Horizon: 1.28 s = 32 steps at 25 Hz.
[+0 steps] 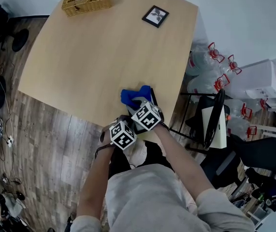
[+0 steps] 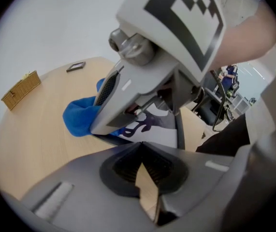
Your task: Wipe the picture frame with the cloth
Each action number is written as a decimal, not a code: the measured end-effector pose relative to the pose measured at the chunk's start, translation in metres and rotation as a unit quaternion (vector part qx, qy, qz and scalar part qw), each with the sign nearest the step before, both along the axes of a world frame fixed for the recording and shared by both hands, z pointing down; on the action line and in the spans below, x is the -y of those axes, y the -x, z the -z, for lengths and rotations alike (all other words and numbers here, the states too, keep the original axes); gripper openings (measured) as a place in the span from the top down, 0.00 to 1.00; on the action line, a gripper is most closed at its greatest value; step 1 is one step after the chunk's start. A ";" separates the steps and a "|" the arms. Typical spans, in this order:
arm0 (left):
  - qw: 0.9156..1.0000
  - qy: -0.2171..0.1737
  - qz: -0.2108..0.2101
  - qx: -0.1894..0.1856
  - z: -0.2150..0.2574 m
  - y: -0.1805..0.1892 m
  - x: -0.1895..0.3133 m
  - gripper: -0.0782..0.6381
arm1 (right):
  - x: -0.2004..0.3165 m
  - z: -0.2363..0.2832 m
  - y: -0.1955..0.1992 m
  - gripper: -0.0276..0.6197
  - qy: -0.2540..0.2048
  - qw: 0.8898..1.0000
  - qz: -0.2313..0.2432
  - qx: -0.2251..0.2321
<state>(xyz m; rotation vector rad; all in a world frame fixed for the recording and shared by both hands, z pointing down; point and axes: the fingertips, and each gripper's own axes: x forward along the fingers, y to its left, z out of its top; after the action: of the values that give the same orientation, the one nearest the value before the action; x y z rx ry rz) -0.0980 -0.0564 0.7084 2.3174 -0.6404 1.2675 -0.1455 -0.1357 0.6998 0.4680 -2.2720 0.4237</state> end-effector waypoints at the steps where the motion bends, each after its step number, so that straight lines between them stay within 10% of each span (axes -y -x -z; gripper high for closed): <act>1: 1.000 -0.001 -0.001 0.000 0.000 0.000 0.000 0.82 | -0.004 -0.001 -0.002 0.86 0.013 1.000 0.009 0.005; 15: 1.000 -0.001 -0.013 -0.003 0.000 0.000 0.000 0.82 | -0.058 -0.002 -0.030 0.86 0.071 0.988 0.134 -0.030; 32: 0.999 -0.008 -0.047 0.004 -0.001 0.001 -0.002 0.82 | -0.102 -0.001 -0.050 0.86 0.084 0.994 -0.043 -0.050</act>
<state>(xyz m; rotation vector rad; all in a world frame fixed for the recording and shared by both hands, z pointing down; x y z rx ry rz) -0.0992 -0.0544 0.7090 2.3827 -0.5520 1.3178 -0.0953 -0.0332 0.7008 0.4897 -2.1043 0.6159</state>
